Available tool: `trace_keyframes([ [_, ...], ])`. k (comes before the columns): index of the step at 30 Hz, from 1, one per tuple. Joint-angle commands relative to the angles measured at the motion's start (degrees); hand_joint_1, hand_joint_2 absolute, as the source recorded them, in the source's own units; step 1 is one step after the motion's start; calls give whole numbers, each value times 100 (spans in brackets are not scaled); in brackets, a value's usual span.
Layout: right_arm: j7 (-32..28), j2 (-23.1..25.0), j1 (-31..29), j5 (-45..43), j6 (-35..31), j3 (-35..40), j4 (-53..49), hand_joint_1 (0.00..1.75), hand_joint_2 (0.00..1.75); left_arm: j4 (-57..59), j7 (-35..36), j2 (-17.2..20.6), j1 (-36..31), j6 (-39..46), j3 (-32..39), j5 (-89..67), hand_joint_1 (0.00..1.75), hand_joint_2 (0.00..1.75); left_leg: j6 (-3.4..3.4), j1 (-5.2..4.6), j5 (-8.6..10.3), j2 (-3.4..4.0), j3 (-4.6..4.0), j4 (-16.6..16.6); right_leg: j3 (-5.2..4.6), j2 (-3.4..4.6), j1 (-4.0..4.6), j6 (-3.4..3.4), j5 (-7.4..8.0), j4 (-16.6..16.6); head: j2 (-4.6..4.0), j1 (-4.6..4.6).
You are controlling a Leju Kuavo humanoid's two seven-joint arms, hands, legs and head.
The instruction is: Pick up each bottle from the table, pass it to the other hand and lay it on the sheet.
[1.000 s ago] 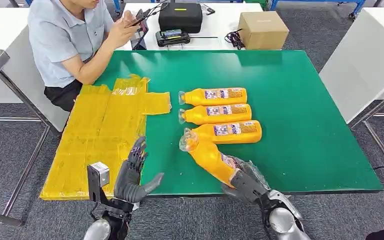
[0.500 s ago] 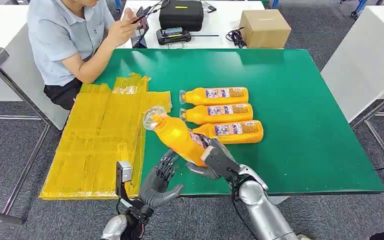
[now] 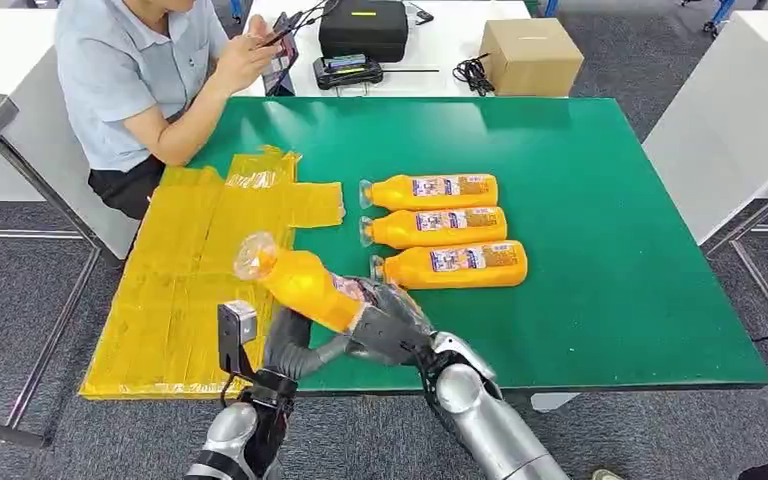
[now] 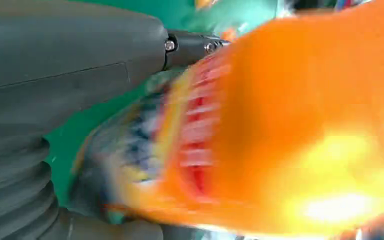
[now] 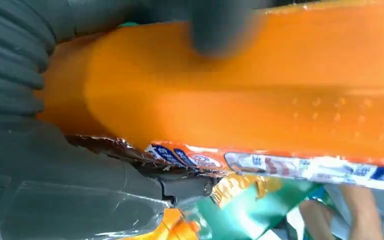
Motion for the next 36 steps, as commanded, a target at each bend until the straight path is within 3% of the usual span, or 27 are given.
trace_keyframes([
  [1,90,-160,118,109,-79,84,-40,175,175,-529,54,-50,116,134,136,-173,0,175,-8,5,-6,4,7,2,9,0,6,-10,-4,-2,0,0],
  [14,-195,-109,-120,110,34,128,339,175,175,321,557,-32,-59,-1202,-50,887,0,175,-6,1,-2,2,9,-4,7,-2,1,-7,-2,-4,0,0],
  [16,-229,-100,-187,107,49,233,378,175,175,591,476,-14,-139,-1324,-163,1045,7,175,-7,2,-3,2,11,-3,10,-2,2,-9,-3,-4,0,0],
  [17,-231,-89,-190,105,50,240,380,175,175,613,470,-22,-142,-1323,-169,1055,140,175,-10,3,-6,4,19,-3,18,-2,4,-13,-5,-4,0,2],
  [24,-230,-81,-191,107,46,249,383,175,175,618,469,-18,-156,-1321,-167,1060,140,175,-12,6,-7,8,14,2,13,3,6,-14,-5,-1,0,2],
  [25,-235,-90,-193,102,53,250,387,175,175,625,481,-21,-165,-1316,-150,1086,173,175,-9,3,-5,7,8,1,7,2,3,-11,-3,0,0,0],
  [29,-242,-99,-169,78,18,264,407,164,175,551,416,-50,-281,-1148,-114,977,175,175,-8,2,-4,4,6,2,5,-1,2,-11,-4,2,0,2],
  [33,-239,-68,-62,61,-28,219,397,166,175,275,345,-49,-217,-956,-59,789,175,175,-11,5,-7,3,11,3,12,-3,5,-14,-6,1,0,0],
  [36,-229,-71,67,57,-66,142,325,145,175,38,297,-44,-136,-742,-69,492,175,175,-11,7,-7,4,6,5,6,-1,7,-14,-6,2,0,0],
])
